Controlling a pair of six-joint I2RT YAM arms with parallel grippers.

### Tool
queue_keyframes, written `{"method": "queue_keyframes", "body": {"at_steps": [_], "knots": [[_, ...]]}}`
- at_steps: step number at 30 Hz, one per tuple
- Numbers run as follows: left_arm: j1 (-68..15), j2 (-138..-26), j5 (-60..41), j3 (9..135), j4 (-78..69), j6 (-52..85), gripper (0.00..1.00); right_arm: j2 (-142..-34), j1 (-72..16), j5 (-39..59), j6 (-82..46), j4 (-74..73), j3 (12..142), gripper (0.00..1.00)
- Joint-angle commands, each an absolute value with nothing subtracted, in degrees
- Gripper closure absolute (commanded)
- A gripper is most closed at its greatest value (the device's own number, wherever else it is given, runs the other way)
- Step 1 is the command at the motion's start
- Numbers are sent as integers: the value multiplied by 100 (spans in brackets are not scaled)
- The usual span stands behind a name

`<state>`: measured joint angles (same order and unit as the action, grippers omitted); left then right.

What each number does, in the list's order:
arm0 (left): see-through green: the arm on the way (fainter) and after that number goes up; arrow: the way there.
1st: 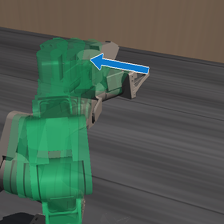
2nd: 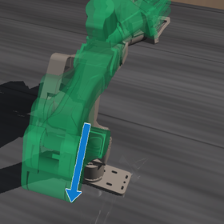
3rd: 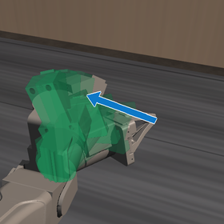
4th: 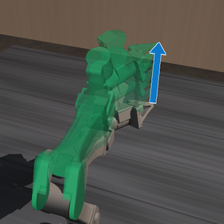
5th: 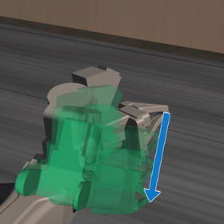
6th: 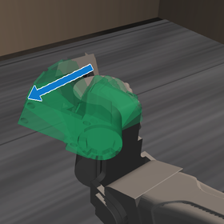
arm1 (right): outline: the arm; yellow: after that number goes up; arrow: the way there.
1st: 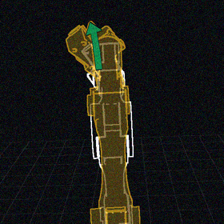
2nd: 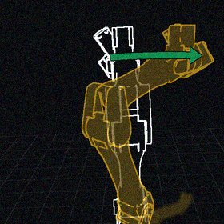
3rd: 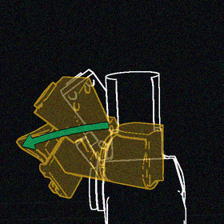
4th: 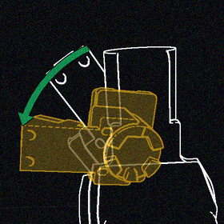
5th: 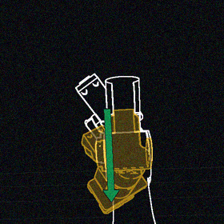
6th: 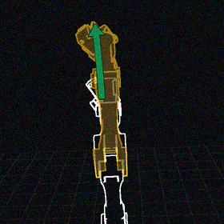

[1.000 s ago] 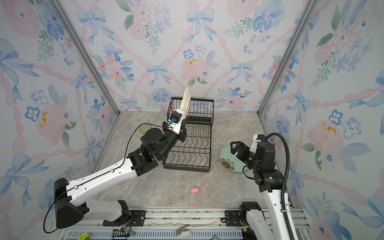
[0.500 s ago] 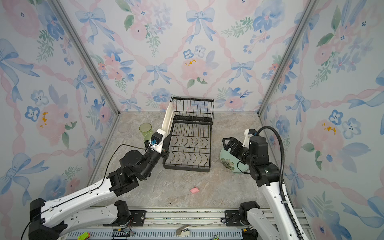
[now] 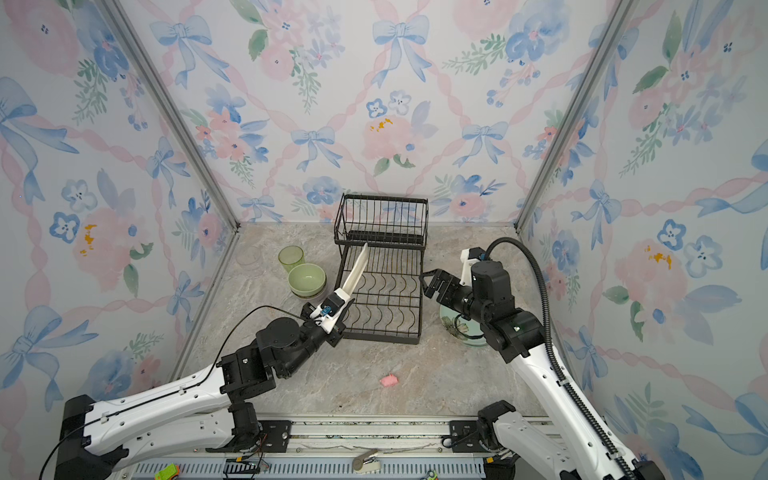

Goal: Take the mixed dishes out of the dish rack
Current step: 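Pull the cream plate toward the robot while the right gripper reaches to it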

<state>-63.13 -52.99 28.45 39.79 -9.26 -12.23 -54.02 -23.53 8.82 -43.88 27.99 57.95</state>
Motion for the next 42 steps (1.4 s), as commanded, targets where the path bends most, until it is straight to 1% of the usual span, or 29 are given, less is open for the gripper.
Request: {"method": "queue_keyframes", "body": {"at_steps": [1, 15, 26, 42], "knots": [[-6396, -5427, 2747, 3990, -1380, -1308, 100, -5455, -2538, 692, -4556, 2699, 5995, 3], [-6565, -6157, 2658, 4060, -1494, -1452, 100, -5665, -2816, 865, -5013, 2380, 6040, 3], [-6594, -6859, 3019, 4175, -1828, -1794, 100, -5669, -2935, 940, -5266, 2277, 5894, 3], [-6888, -7708, 3533, 4566, -2515, -2437, 100, -6205, -3049, 1178, -5510, 2034, 5769, 3]]}}
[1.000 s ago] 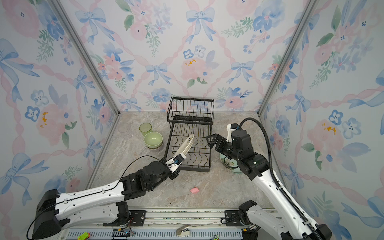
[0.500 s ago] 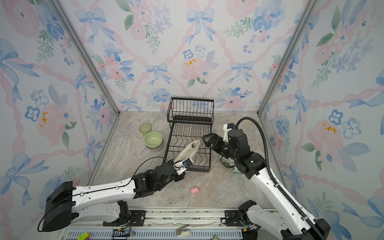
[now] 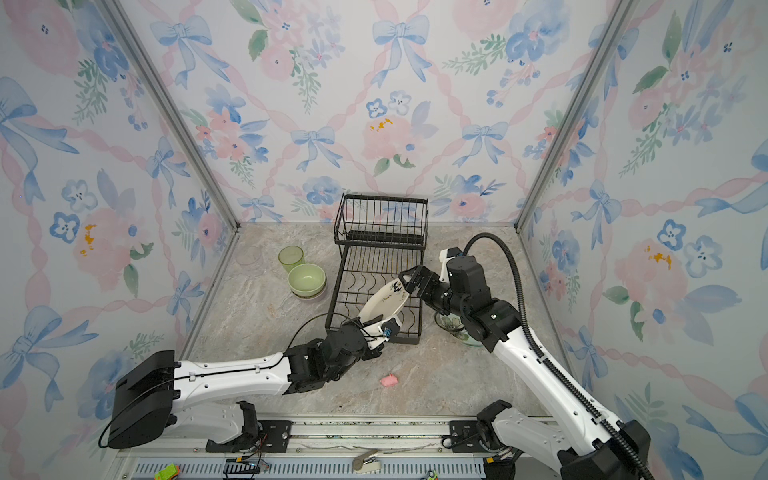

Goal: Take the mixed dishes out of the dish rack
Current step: 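Pull the cream plate toward the robot while the right gripper reaches to it, then close the right gripper on the cream plate rim and open the left gripper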

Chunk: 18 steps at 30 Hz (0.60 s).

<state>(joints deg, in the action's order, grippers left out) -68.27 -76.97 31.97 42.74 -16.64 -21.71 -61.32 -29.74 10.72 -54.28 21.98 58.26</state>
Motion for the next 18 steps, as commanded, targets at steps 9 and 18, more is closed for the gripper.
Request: {"method": "queue_keyframes", "body": {"at_steps": [9, 18], "knots": [[-6935, -7821, 3639, 4553, -2778, -2557, 100, -6401, -3086, 1374, -5599, 1838, 5713, 4], [-6944, -7897, 3702, 4537, -2910, -2663, 100, -6610, -3142, 1667, -5609, 1788, 5722, 13]]}}
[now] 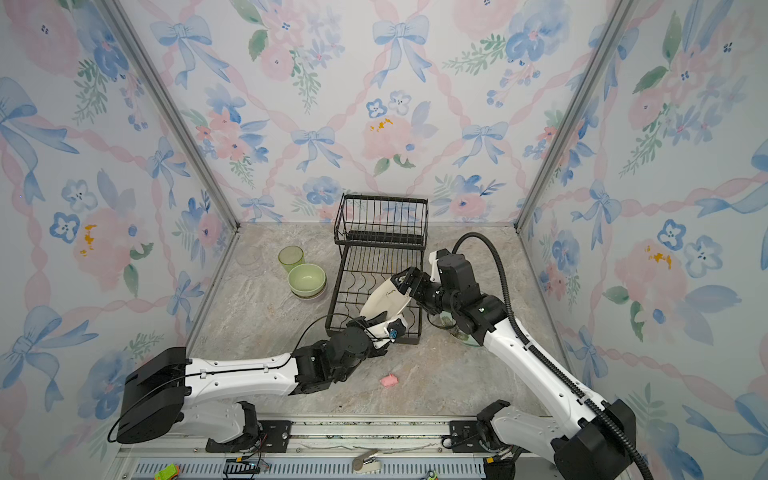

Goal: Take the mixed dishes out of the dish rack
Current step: 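Close the right gripper on the cream plate rim and open the left gripper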

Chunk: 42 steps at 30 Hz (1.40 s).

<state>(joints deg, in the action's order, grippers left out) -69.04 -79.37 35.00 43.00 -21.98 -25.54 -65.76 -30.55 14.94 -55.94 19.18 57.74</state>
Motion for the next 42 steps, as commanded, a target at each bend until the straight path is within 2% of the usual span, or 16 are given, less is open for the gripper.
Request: {"method": "queue_keyframes", "body": {"at_steps": [1, 10, 15, 18, 24, 25, 27, 30, 33, 35, 36, 37, 38, 42], "knots": [[-6943, -7901, 3708, 4531, -2924, -2670, 100, -6627, -3155, 1711, -5603, 1758, 5709, 15], [-6943, -7953, 3888, 4405, -3177, -2807, 100, -6563, -3165, 1759, -5651, 1688, 5677, 52], [-6943, -8011, 3933, 4360, -3281, -2873, 100, -6607, -3167, 1785, -5669, 1648, 5709, 64], [-6943, -8075, 4000, 4355, -3355, -2922, 100, -6685, -3167, 1851, -5686, 1609, 5743, 67], [-6946, -8208, 4122, 4351, -3456, -2977, 100, -6807, -3140, 1872, -5629, 1633, 5849, 86], [-6943, -8228, 4145, 4342, -3487, -2979, 100, -6819, -3134, 1872, -5614, 1650, 5858, 87], [-6936, -8266, 4196, 4311, -3556, -2988, 87, -6829, -3096, 1881, -5608, 1674, 5878, 91], [-6937, -8305, 4218, 4289, -3597, -2988, 86, -6825, -3044, 1881, -5593, 1720, 5871, 98], [-6935, -8314, 4236, 4268, -3627, -2986, 69, -6806, -3000, 1872, -5591, 1736, 5827, 100], [-6935, -8306, 4240, 4263, -3663, -2979, 50, -6818, -2952, 1868, -5606, 1731, 5793, 100], [-6935, -8290, 4254, 4269, -3698, -2971, 34, -6813, -2921, 1887, -5637, 1731, 5779, 100], [-6937, -8292, 4275, 4263, -3758, -2962, 9, -6821, -2897, 1910, -5651, 1723, 5762, 100], [-6935, -8282, 4304, 4067, -3817, -2954, 2, -6825, -2885, 1932, -5660, 1714, 5766, 100], [-6936, -8206, 4417, 3912, -4080, -2944, 2, -6821, -2859, 1962, -5651, 1714, 5779, 100]]}}
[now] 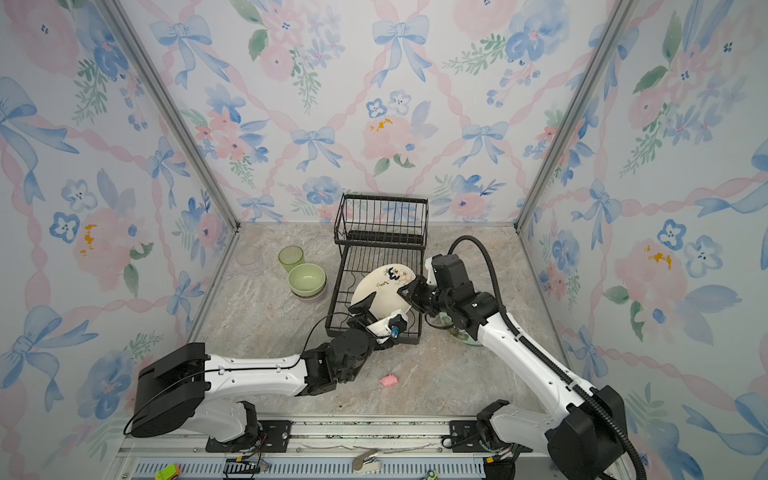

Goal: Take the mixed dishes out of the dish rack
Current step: 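Close the right gripper on the cream plate rim and open the left gripper, then carry the cream plate over the green plate stack with the right gripper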

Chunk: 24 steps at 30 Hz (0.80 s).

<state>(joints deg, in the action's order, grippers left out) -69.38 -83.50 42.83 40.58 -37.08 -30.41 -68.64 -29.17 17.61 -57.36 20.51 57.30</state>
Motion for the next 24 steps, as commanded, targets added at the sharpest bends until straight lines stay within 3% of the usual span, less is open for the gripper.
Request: {"method": "queue_keyframes", "body": {"at_steps": [1, 15, 24], "knots": [[-6935, -8171, 4408, 3879, -4103, -2944, 2, -6814, -2852, 1944, -5651, 1714, 5765, 100], [-6935, -7727, 4239, 3668, -4088, -2577, 2, -6755, -2679, 1793, -5617, 1738, 5649, 100], [-6936, -6845, 4083, 3197, -4087, -2198, 2, -6517, -2582, 1548, -5568, 1870, 5461, 100]]}}
